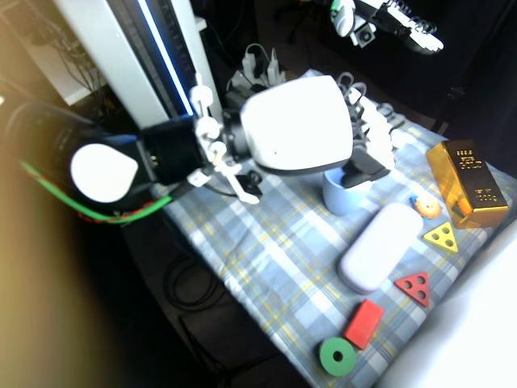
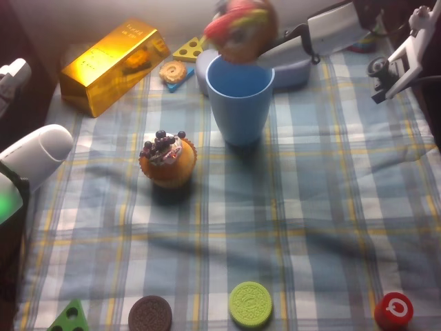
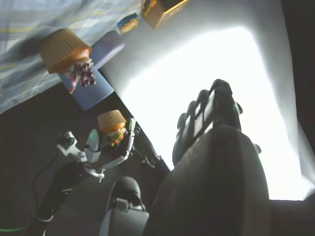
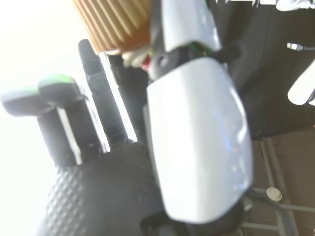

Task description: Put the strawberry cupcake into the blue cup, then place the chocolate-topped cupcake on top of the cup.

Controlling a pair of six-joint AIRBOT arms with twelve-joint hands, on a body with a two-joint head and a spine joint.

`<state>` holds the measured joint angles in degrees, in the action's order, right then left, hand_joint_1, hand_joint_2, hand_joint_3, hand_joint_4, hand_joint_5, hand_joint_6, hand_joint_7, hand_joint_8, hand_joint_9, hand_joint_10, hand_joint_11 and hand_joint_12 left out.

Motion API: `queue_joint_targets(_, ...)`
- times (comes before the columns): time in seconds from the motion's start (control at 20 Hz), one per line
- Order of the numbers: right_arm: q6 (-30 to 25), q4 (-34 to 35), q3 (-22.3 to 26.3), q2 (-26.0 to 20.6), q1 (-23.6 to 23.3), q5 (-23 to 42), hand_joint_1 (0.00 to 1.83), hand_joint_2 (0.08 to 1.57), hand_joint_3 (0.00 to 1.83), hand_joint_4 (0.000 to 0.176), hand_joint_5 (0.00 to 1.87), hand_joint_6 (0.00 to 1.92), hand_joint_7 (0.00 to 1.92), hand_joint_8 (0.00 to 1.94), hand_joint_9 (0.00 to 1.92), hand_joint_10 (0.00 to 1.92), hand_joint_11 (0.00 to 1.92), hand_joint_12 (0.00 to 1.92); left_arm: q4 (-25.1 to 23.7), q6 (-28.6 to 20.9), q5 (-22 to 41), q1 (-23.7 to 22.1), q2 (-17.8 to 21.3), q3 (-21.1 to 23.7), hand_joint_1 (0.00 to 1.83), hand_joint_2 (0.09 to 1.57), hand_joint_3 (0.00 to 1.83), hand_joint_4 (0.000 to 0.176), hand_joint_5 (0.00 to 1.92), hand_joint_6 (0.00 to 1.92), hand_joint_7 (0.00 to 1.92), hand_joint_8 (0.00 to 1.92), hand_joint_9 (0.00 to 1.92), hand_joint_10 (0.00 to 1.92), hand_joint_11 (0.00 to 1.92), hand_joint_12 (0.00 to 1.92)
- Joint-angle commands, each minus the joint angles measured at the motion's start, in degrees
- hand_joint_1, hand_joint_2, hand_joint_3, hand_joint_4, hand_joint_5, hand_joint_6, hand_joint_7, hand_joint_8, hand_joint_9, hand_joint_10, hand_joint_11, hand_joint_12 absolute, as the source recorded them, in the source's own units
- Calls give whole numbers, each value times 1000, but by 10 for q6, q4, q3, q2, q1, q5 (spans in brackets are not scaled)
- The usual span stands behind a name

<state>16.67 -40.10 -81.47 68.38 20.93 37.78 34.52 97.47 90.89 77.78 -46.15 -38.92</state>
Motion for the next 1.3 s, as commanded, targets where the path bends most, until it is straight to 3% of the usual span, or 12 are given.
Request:
queue_joint_targets(0.0, -2, 28, -3, 2, -5, 51, 737, 989, 1, 0, 794, 1, 715, 1732, 736, 1921, 768, 1921, -15, -3, 69, -4, 3, -3, 0, 1073, 2, 0, 147, 3, 109, 4, 61, 6, 17, 13)
queue_joint_targets(0.05, -2, 28, -4, 3, -5, 50, 735, 1032, 4, 0, 769, 3, 745, 1057, 658, 1360, 510, 1733, -15, -3, 69, -4, 3, -3, 0, 1065, 0, 0, 145, 2, 106, 2, 57, 4, 17, 14)
queue_joint_targets(0.15, -2, 23, -5, 5, -4, 47, 684, 1071, 2, 0, 702, 1, 829, 277, 722, 570, 427, 1265, -15, -3, 69, -4, 4, -3, 0, 1070, 1, 0, 146, 2, 105, 1, 58, 4, 7, 12)
queue_joint_targets(0.25, -2, 22, -5, 5, -3, 46, 763, 1084, 0, 0, 640, 0, 811, 24, 745, 90, 352, 873, -15, -3, 69, -4, 4, -3, 0, 1063, 0, 0, 154, 4, 118, 5, 76, 10, 32, 27)
queue_joint_targets(0.5, -2, 18, -5, 5, -3, 43, 916, 1068, 1, 0, 440, 0, 600, 1, 654, 1, 283, 1077, -16, -3, 68, -4, 5, -3, 0, 1086, 9, 0, 138, 0, 98, 0, 51, 0, 1, 28)
queue_joint_targets(0.6, -2, 10, -3, 5, -3, 38, 760, 1077, 0, 0, 316, 0, 495, 0, 542, 0, 181, 1014, -16, -3, 66, -4, 6, -3, 0, 1081, 6, 0, 128, 3, 97, 2, 56, 3, 13, 38)
queue_joint_targets(0.75, -2, 10, 8, -16, -3, 34, 432, 962, 0, 77, 100, 0, 178, 0, 187, 0, 1, 456, -18, -3, 64, -4, 8, -3, 0, 1073, 1, 0, 115, 0, 79, 0, 38, 0, 0, 29)
queue_joint_targets(0.9, -2, 11, 29, -52, -1, 30, 18, 1017, 8, 116, 1, 0, 23, 6, 4, 0, 0, 8, -18, -3, 53, -6, 8, -7, 0, 1019, 0, 0, 131, 6, 94, 6, 62, 10, 10, 38)
queue_joint_targets(1.05, -2, 17, 61, -100, 10, 30, 0, 970, 0, 26, 0, 0, 0, 0, 0, 0, 0, 0, -21, -3, 16, -19, 6, -20, 19, 954, 0, 0, 76, 0, 38, 0, 3, 0, 0, 0)
queue_joint_targets(1.15, 26, 43, 91, -140, 31, 30, 0, 993, 0, 75, 0, 0, 0, 0, 0, 0, 0, 0, -32, -3, -16, -37, 0, -32, 86, 901, 0, 17, 80, 3, 41, 2, 7, 2, 0, 0)
queue_joint_targets(1.2, 61, 70, 113, -161, 48, 30, 0, 953, 0, 153, 0, 0, 0, 0, 0, 0, 0, 0, -40, -3, -38, -51, -5, -41, 134, 860, 0, 22, 71, 0, 30, 0, 1, 0, 0, 0)
queue_joint_targets(1.25, 86, 88, 129, -178, 62, 30, 0, 925, 0, 148, 0, 0, 0, 0, 0, 0, 0, 0, -44, -3, -58, -62, -10, -50, 172, 839, 0, 17, 82, 5, 44, 6, 8, 3, 0, 0)
